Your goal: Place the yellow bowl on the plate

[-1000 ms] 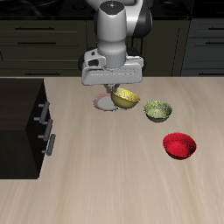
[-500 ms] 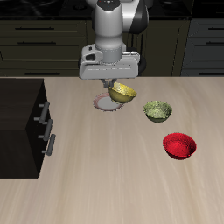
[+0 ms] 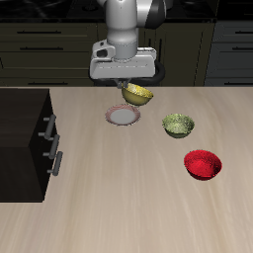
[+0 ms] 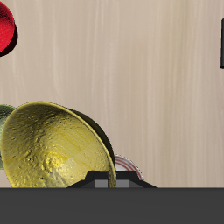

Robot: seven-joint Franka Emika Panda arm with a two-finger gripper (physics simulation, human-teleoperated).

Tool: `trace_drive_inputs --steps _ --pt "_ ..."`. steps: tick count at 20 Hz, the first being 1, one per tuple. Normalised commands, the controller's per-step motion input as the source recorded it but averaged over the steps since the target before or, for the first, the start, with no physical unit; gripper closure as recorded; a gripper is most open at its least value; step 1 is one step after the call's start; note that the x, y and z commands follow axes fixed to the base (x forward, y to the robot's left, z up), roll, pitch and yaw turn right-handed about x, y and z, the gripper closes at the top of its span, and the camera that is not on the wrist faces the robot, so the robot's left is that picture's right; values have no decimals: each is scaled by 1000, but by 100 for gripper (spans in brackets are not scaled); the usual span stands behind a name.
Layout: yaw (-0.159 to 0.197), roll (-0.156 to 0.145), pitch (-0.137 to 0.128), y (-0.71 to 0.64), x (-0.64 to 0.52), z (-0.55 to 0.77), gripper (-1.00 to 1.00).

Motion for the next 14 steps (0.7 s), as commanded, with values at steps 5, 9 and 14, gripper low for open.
trace_drive_inputs --steps 5,9,14 --pt "-10 -12 -9 -94 -234 20 100" --pt "-26 -6 -14 -14 -271 69 100" --pt "18 5 -22 30 -200 27 100"
